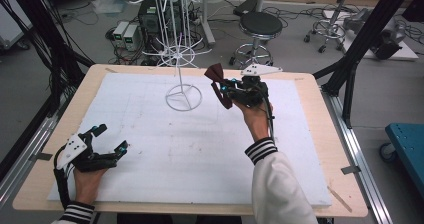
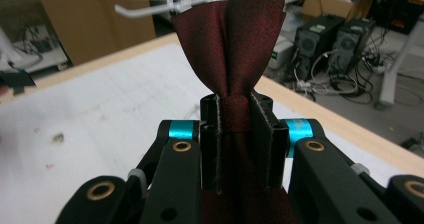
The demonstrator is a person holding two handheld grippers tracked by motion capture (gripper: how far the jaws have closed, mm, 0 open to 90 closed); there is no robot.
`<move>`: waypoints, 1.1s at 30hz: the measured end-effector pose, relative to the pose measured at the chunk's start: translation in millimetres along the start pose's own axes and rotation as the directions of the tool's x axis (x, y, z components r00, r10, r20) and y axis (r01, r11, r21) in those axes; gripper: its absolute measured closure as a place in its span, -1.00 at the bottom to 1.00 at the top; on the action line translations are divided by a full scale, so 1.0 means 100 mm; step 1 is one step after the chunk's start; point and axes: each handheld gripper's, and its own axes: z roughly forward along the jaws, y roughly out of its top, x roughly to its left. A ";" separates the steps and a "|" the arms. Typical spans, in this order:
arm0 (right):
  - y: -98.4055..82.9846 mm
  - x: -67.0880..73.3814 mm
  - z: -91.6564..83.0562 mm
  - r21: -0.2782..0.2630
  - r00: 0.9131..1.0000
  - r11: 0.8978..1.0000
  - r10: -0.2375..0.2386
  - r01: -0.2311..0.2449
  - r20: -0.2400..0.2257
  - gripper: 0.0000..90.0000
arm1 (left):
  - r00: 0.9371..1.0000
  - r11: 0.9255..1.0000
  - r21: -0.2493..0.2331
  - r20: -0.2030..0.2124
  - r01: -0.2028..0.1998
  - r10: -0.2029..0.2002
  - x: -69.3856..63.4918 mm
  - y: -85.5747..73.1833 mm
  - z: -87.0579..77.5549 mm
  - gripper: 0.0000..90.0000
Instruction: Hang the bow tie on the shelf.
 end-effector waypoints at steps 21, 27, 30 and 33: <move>0.40 0.07 0.15 -0.092 1.000 0.996 -0.007 0.008 0.001 0.69 | 1.000 1.000 -0.002 0.001 0.003 -0.003 0.00 0.00 0.00 -0.95; 0.46 0.11 0.23 -0.104 1.000 0.995 -0.016 0.015 -0.006 0.69 | 1.000 1.000 0.001 0.002 -0.001 0.001 0.00 0.00 0.00 -0.95; 0.49 0.14 0.27 -0.107 1.000 0.994 -0.016 0.015 -0.012 0.69 | 1.000 1.000 0.000 0.002 0.001 -0.001 0.00 0.00 0.00 -0.95; 0.51 0.17 0.29 -0.110 1.000 0.994 -0.018 0.017 -0.012 0.69 | 1.000 1.000 0.000 0.001 0.002 -0.002 0.00 0.00 0.00 -0.95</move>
